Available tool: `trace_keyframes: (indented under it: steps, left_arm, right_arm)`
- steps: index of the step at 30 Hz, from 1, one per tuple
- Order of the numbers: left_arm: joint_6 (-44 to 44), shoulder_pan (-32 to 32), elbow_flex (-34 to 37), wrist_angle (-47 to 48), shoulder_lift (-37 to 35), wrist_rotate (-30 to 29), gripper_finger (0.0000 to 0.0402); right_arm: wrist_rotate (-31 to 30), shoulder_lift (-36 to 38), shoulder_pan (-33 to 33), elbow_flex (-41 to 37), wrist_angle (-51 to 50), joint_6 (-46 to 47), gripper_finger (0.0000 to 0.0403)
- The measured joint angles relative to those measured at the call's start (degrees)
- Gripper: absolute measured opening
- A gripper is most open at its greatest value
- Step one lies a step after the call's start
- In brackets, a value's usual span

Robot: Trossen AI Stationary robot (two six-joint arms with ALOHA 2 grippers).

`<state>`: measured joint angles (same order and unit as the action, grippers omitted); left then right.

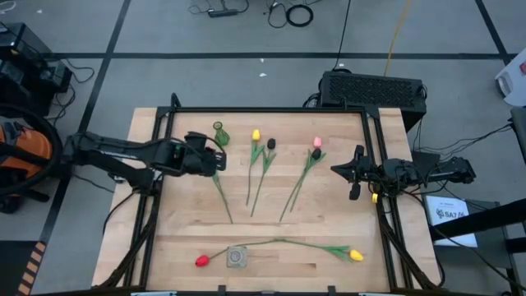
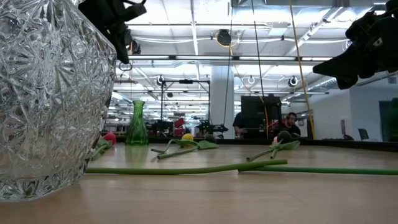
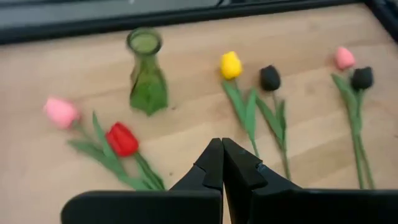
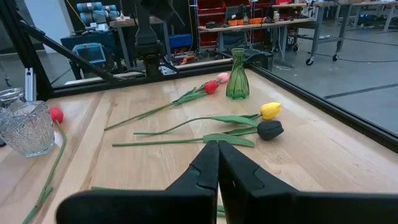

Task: Sort flowers into vase by color
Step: Put the top red flower into the green vase

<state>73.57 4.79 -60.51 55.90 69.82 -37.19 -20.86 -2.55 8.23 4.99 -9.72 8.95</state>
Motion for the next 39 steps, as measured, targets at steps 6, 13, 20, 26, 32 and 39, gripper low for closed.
trace_keyframes:
  steps: [6, 13, 20, 26, 32, 39]
  left_arm:
    - [0.7, 0.0, 0.0, -0.3, 1.6, 0.9, 0.0007]
    - [0.7, 0.0, 0.0, -0.5, 2.1, 0.9, 0.0029]
    - [0.7, 0.0, 0.0, -0.5, 2.1, 0.9, 0.0031]
    - [0.6, 0.0, 0.0, -0.5, 2.1, 1.0, 0.0032]
    - [0.6, 0.0, 0.0, -0.5, 2.1, 1.0, 0.0032]
    - [0.6, 0.0, 0.0, -0.5, 2.1, 0.9, 0.0032]
  right_arm:
    - [0.0, 0.0, 0.0, 0.0, 0.0, 0.0, 0.0000]
    - [0.0, 0.0, 0.0, 0.0, 0.0, 0.0, 0.0000]
    - [0.0, 0.0, 0.0, 0.0, 0.0, 0.0, 0.0000]
    - [0.0, 0.0, 0.0, 0.0, 0.0, 0.0, 0.0000]
    - [0.0, 0.0, 0.0, 0.0, 0.0, 0.0, 0.0000]
    - [0.0, 0.0, 0.0, 0.0, 0.0, 0.0, 0.0000]
